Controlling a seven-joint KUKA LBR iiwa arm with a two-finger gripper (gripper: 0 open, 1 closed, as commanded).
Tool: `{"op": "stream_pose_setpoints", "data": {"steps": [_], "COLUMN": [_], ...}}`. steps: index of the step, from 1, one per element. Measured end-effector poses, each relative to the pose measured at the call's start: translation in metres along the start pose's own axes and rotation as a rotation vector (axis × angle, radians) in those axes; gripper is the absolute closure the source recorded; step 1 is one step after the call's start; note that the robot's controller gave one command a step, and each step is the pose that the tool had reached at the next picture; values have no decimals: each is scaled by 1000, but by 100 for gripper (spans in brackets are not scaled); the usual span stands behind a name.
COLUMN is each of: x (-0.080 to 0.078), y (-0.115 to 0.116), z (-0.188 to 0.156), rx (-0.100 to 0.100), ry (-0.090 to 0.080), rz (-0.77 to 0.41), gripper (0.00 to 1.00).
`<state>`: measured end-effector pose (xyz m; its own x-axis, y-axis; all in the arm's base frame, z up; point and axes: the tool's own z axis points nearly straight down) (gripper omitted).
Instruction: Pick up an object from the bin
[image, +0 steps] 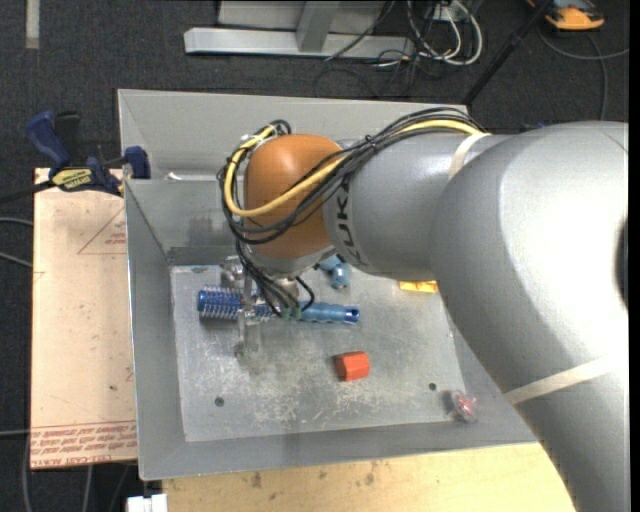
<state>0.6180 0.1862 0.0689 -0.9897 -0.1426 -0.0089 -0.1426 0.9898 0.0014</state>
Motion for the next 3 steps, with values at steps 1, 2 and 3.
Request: {"op": "stream_pose_setpoints", "data": {"steps": [1, 2, 3], "x": [3, -4, 8], "y": [2, -16, 7], "z": [-1, -116, -181], "rx": [-1, 0, -2], "ry": [8, -1, 0], "rz": [-2, 1, 18], "gripper": [100, 100, 100]}}
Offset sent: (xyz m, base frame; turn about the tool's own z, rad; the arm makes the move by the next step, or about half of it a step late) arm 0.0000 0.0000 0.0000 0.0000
